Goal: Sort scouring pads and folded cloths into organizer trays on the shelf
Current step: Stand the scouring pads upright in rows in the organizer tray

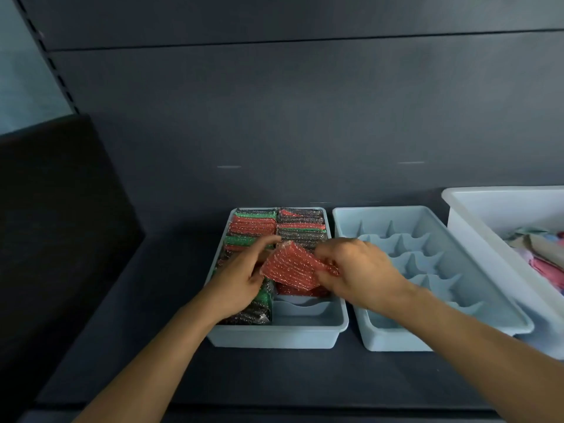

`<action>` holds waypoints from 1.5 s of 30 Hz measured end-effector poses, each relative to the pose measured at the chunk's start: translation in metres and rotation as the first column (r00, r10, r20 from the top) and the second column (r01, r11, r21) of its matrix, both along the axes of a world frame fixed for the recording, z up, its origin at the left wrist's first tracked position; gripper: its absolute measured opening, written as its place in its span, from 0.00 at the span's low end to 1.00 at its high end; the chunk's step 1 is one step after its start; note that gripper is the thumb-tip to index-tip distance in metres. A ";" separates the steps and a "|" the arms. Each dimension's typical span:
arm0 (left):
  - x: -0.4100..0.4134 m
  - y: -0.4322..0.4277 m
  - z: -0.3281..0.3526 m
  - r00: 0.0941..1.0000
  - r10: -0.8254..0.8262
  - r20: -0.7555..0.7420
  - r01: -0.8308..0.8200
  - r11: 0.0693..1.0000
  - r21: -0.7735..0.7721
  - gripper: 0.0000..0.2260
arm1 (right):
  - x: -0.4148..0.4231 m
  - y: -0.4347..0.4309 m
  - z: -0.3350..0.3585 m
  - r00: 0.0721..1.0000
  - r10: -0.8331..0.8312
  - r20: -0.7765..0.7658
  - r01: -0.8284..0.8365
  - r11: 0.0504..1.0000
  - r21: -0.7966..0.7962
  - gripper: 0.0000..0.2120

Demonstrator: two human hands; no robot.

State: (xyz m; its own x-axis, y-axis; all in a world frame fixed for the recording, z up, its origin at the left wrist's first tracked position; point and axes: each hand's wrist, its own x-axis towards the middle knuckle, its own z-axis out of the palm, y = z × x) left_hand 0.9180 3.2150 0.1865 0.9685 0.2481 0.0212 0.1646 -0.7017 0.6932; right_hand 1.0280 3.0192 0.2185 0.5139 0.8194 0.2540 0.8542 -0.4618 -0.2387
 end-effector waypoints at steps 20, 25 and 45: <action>0.029 -0.057 0.028 0.989 -0.060 0.135 0.032 0.979 0.203 0.15 | 0.033 -0.037 -0.001 0.994 0.040 -0.102 -0.026 0.990 0.138 0.15; 0.092 -0.134 0.042 0.937 -0.221 0.269 0.198 0.974 0.109 0.13 | 0.074 -0.125 0.011 0.971 -0.120 -0.208 0.182 0.932 0.312 0.06; 0.330 -0.461 0.013 0.842 -0.529 -0.110 0.531 0.847 -0.015 0.16 | 0.268 -0.435 0.000 0.565 -0.825 -0.005 0.799 0.549 -0.243 0.30</action>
State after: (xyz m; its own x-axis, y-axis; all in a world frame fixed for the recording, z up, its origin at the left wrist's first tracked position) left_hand 1.2478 2.7544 0.1990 0.9488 -0.3030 -0.0892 -0.1637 -0.7134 0.6814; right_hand 1.2964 2.5838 0.2190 0.9972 0.0600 0.0446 0.0651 -0.9901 -0.1240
